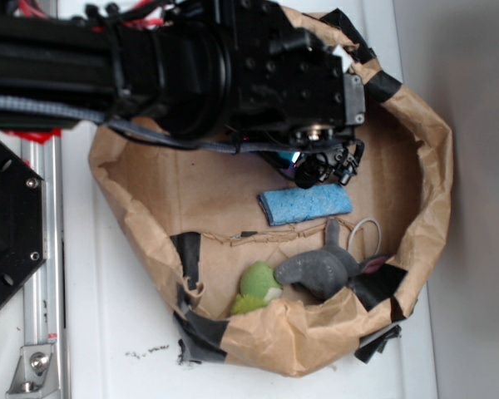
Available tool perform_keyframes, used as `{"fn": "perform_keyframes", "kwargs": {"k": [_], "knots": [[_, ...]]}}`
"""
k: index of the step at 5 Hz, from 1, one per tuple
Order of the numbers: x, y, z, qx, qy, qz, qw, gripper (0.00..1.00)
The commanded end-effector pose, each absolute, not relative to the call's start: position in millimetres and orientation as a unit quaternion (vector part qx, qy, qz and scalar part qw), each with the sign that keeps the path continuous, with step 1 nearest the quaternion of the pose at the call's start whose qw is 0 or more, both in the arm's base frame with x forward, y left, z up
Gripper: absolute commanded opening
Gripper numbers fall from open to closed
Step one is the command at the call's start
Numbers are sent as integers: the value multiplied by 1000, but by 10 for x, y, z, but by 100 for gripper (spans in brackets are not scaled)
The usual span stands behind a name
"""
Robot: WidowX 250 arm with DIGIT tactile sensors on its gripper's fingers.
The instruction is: Grab the black box.
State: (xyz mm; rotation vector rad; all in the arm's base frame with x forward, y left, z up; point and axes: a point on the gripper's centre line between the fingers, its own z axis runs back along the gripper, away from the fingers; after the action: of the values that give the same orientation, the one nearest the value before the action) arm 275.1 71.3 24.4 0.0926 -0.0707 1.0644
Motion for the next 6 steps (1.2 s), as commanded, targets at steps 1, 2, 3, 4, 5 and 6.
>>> {"fn": "perform_keyframes", "kwargs": {"k": [1, 2, 3, 4, 5, 6], "knots": [[2716, 833, 351, 29, -49, 510, 858, 0], [2671, 873, 572, 14, -43, 515, 856, 0], [2598, 781, 964, -10, -34, 487, 873, 0], [2520, 535, 1457, -46, -55, 433, 899, 0], [2616, 339, 1668, -34, -33, 338, 940, 0], [2668, 356, 1770, -17, -28, 243, 970, 0]]}}
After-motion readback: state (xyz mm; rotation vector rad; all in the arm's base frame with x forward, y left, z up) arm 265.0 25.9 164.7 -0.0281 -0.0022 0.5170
